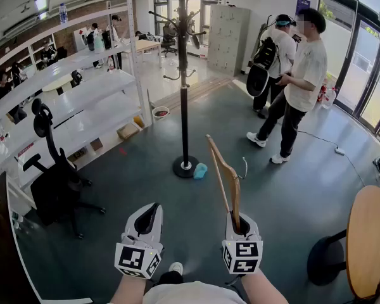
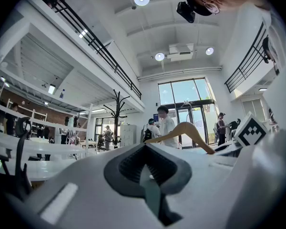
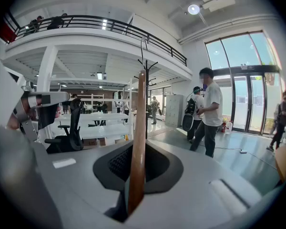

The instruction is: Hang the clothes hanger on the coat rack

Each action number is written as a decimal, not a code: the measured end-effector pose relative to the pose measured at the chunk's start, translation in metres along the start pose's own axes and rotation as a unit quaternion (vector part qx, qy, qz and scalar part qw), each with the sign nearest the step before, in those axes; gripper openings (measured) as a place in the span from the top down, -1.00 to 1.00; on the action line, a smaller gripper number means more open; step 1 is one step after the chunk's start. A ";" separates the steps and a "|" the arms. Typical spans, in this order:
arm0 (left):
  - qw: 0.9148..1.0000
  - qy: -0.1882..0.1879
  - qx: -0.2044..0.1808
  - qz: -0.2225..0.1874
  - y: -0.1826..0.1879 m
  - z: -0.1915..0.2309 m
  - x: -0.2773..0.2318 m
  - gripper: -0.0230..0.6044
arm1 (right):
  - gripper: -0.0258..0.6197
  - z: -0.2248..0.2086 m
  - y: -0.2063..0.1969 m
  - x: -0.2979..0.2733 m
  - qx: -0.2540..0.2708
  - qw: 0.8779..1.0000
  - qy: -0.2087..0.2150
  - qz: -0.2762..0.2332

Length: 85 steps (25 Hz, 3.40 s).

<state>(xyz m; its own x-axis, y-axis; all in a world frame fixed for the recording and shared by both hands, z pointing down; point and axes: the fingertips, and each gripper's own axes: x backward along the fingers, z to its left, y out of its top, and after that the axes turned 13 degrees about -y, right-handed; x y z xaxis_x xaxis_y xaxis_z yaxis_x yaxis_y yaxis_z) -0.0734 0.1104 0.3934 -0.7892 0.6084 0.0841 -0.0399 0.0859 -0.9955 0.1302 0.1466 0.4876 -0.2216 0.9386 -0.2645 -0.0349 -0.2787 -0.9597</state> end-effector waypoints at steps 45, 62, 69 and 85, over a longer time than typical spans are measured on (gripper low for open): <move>0.999 0.008 0.037 0.015 -0.063 0.190 -0.082 0.93 | 0.77 0.056 0.033 -0.190 -0.023 0.999 -0.024 0.027; 0.998 0.060 0.008 -0.004 -0.063 0.262 -0.250 0.93 | 0.77 -0.020 0.092 -0.378 -0.023 1.000 0.004 0.005; 0.999 0.047 -0.002 0.002 -0.059 0.292 -0.304 0.93 | 0.77 -0.022 0.121 -0.441 -0.015 1.000 0.006 0.008; 1.000 -0.002 -0.002 -0.011 -0.063 0.426 -0.389 0.93 | 0.77 0.025 0.252 -0.602 -0.024 0.998 -0.031 -0.040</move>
<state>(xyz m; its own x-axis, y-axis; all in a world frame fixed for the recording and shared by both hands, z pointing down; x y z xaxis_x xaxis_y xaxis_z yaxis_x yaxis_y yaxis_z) -0.0248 -0.4679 0.4052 -0.7908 0.6027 0.1065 -0.0559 0.1021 -0.9932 0.2308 -0.4935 0.4075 -0.2795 0.9429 -0.1814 -0.0095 -0.1916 -0.9814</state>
